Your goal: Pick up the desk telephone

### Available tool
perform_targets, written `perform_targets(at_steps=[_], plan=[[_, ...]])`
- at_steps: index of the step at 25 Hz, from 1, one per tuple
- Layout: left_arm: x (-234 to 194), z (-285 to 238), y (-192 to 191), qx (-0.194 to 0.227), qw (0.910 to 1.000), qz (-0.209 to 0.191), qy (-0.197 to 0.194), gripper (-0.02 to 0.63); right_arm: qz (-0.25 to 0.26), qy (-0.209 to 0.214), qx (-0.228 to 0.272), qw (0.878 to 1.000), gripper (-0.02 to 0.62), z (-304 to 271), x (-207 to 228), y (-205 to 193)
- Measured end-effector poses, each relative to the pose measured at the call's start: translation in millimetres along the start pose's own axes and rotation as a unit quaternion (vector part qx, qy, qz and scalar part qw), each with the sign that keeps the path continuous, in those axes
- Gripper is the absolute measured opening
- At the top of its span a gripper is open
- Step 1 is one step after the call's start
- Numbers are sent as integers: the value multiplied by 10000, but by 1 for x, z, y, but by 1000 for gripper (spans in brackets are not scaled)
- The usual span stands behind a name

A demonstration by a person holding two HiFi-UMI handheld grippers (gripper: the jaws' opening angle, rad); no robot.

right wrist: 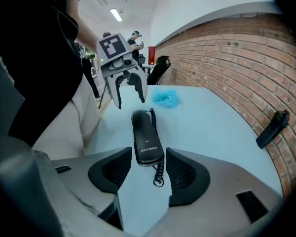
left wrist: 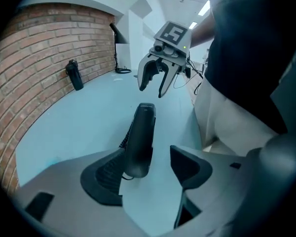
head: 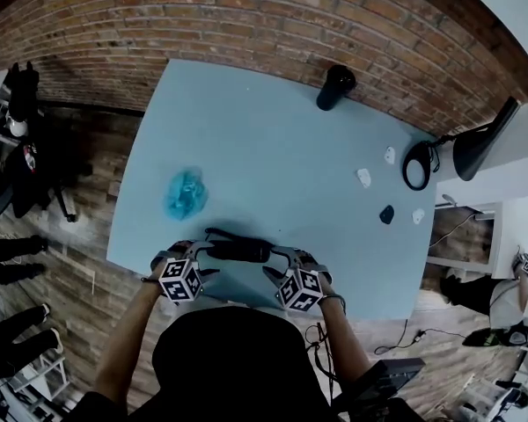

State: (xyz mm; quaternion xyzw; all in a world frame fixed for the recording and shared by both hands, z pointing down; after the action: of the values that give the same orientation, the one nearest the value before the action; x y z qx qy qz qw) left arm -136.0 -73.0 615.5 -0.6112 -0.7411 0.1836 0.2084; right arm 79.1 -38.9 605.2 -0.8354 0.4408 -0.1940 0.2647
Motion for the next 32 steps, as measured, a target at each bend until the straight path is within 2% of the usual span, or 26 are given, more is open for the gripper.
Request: perform_targets(at_steps=[3, 8, 15, 21, 27, 32], plan=[[-9, -10, -7, -97, 9997, 204, -53, 344, 302, 143, -395, 9987, 222, -14, 5, -4], [-15, -29, -17, -487, 9983, 184, -274, 344, 221, 318, -594, 9975, 245, -30, 13, -6], [-15, -47, -30, -823, 9942, 316, -622, 343, 352, 498, -829, 9947, 252, -49, 16, -10], [-15, -52, -35, -934, 9929, 366, -646, 343, 400, 462, -1018, 9929, 253, -57, 14, -14], [-17, -60, -30, -1097, 9922, 196, -561, 343, 653, 381, -1226, 9896, 255, -58, 12, -11], [-16, -68, -25, -1279, 9900, 77, -584, 336, 672, 407, -1436, 9865, 256, -60, 9, -7]])
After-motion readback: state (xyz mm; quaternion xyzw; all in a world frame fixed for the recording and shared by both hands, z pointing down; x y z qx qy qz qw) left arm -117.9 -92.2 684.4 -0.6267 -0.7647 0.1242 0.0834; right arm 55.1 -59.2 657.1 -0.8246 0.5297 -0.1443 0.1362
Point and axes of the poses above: the fingertips, and each gripper's own axes: z backward along the fingers, x to its right, y out of its top, the point moved 9 cm from there along z, backward along the fingers, and after that the axes turned 11 degrees about -z, right-handed, at the moved point
